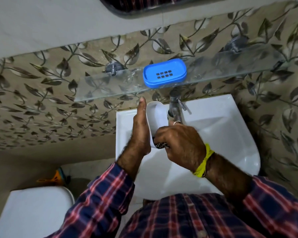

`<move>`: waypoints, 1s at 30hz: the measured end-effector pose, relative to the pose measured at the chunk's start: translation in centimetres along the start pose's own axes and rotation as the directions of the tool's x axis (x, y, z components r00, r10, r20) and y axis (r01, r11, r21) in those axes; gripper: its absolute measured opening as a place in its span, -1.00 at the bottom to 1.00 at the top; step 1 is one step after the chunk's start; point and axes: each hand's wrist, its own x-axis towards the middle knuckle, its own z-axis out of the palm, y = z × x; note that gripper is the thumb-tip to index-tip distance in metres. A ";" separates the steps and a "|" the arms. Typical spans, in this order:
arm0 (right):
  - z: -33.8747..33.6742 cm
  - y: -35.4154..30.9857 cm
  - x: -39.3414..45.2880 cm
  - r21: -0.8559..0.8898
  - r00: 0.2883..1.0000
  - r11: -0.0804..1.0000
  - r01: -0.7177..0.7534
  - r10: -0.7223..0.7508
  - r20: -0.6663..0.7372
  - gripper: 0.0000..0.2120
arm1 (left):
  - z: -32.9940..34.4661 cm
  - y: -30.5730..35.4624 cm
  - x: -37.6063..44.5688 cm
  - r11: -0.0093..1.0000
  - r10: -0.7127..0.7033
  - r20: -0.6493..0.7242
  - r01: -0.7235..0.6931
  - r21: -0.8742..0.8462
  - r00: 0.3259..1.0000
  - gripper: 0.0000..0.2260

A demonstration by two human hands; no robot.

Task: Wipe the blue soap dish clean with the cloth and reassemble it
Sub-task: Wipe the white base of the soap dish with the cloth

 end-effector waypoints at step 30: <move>1.3 -0.1 1.3 0.049 0.851 0.999 0.013 0.015 -0.525 -0.63 | -2.9 -1.4 -1.6 0.199 0.818 0.188 -0.574 0.795 0.544 -0.69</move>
